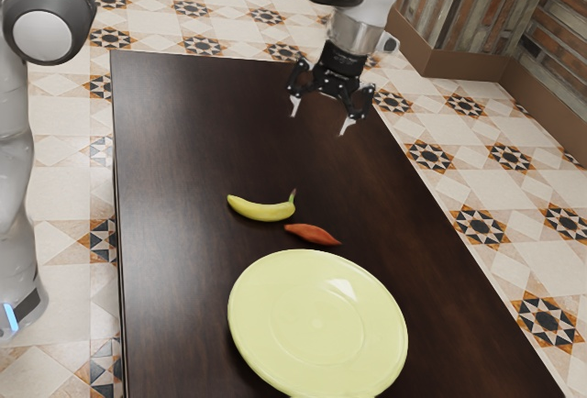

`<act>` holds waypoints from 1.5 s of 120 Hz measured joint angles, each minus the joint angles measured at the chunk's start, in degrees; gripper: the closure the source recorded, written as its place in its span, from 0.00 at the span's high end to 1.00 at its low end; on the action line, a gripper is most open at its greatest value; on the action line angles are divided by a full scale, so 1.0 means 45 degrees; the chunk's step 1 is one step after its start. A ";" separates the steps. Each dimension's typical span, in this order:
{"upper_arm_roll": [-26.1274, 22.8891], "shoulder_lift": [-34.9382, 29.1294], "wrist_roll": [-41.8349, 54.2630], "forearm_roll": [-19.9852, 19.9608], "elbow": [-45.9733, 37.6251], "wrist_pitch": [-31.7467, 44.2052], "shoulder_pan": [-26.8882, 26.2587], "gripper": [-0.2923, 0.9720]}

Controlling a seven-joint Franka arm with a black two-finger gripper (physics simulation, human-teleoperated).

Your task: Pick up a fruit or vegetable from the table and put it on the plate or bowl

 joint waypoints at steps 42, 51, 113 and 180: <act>0.0500 -0.0656 -0.4316 -0.0247 -0.0034 0.2043 -0.0611 0.77; 0.0721 -0.0435 -0.3272 -0.0500 -0.0033 0.2007 -0.0958 0.77; 0.1728 -0.2790 0.8370 0.1127 -0.6181 0.6334 -0.1771 0.77; 0.1849 -0.4232 0.6940 -0.0201 -0.9203 0.7061 -0.2163 0.77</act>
